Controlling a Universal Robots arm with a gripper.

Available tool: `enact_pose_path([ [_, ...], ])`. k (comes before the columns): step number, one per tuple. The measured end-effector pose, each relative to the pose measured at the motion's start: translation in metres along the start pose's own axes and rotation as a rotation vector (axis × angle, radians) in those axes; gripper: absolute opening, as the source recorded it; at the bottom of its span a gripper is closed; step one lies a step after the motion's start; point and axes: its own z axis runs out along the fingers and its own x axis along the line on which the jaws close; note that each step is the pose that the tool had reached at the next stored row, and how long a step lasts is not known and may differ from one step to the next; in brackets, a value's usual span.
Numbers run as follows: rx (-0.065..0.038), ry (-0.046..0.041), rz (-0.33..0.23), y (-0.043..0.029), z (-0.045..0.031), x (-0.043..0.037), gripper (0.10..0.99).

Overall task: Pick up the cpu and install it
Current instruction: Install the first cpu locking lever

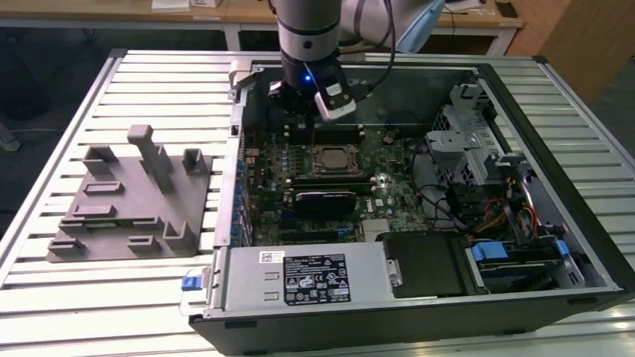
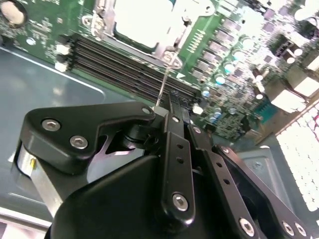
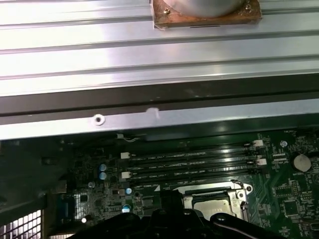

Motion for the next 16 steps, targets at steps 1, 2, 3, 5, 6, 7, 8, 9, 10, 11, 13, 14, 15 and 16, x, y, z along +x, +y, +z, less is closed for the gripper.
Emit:
enact_pose_path([
  [1,0.000,-0.0001,0.000,0.0002,0.0002,-0.0024,0.106],
  [2,0.000,-0.0002,0.001,0.0005,0.0003,-0.0048,0.106],
  [3,0.000,-0.0004,0.002,0.0007,0.0005,-0.0072,0.106],
  [5,0.000,-0.0007,0.003,0.0011,0.0008,-0.0117,0.106],
  [6,0.000,-0.0008,0.004,0.0014,0.0010,-0.0142,0.106],
  [7,0.000,-0.0010,0.004,0.0016,0.0011,-0.0164,0.106],
  [8,0.000,-0.0011,0.005,0.0018,0.0012,-0.0183,0.106],
  [9,0.000,-0.0012,0.006,0.0020,0.0014,-0.0202,0.106],
  [10,0.000,-0.0014,0.007,0.0022,0.0015,-0.0221,0.106],
  [11,0.000,-0.0017,0.008,0.0023,0.0016,-0.0237,0.106],
  [13,0.000,-0.0017,0.008,0.0024,0.0016,-0.0248,0.106],
  [14,0.000,-0.0019,0.008,0.0024,0.0016,-0.0248,0.106],
  [15,0.000,-0.0019,0.008,0.0024,0.0017,-0.0248,0.106],
  [16,0.000,-0.0019,0.008,0.0025,0.0017,-0.0249,0.106],
])
